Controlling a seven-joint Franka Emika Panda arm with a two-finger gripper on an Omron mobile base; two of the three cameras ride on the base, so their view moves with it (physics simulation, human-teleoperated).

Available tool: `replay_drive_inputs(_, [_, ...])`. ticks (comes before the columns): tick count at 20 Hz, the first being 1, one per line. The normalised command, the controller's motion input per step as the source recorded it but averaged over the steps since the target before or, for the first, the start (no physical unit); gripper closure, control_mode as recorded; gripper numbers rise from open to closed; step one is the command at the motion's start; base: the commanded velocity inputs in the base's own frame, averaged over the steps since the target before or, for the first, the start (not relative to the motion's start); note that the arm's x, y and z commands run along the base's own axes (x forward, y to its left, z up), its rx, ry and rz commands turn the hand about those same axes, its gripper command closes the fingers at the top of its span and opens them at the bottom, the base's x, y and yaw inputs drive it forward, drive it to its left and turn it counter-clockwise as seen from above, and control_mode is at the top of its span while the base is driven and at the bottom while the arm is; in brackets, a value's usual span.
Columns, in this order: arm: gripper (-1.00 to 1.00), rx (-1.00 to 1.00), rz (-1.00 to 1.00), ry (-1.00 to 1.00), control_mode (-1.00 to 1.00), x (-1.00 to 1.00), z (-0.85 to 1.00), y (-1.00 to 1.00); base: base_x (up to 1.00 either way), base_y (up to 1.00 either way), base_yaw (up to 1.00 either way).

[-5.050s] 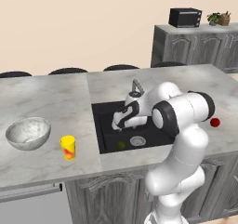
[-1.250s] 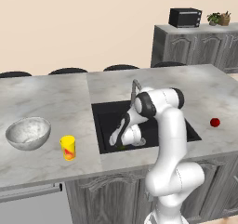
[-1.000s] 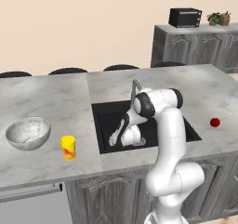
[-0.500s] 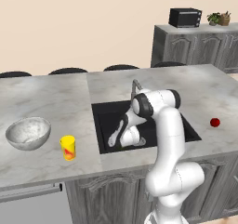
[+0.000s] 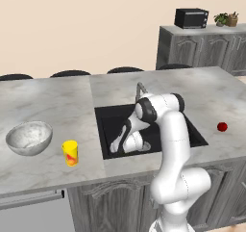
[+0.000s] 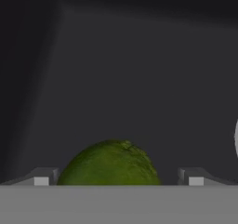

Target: Remove the lime and apple from the sink. Then move the bowl and cup from the counter to the sink for washing.

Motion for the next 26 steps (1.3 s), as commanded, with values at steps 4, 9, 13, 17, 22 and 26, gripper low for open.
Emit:
replay_drive_inputs(4, [-1.00,0.00,0.00,0.00,-1.00,0.00,-0.15,0.01,0.00,0.00,0.00])
replay_drive_inputs(9, [1.00,0.00,0.00,0.00,-1.00,0.01,-0.18,0.03,0.00,0.00,0.00])
replay_drive_inputs(13, [1.00,0.00,-0.01,0.00,-1.00,0.01,-0.20,0.00,0.00,0.00,0.00])
replay_drive_inputs(17, [1.00,0.00,-0.01,-0.01,-1.00,0.00,-0.12,0.00,0.00,0.00,0.00])
replay_drive_inputs(22, [1.00,-0.02,-0.04,-0.04,-1.00,0.00,0.07,0.00,0.00,0.00,0.00])
replay_drive_inputs(26, [1.00,-0.03,-0.06,-0.02,-1.00,-0.01,0.35,0.00,0.00,0.00,0.00])
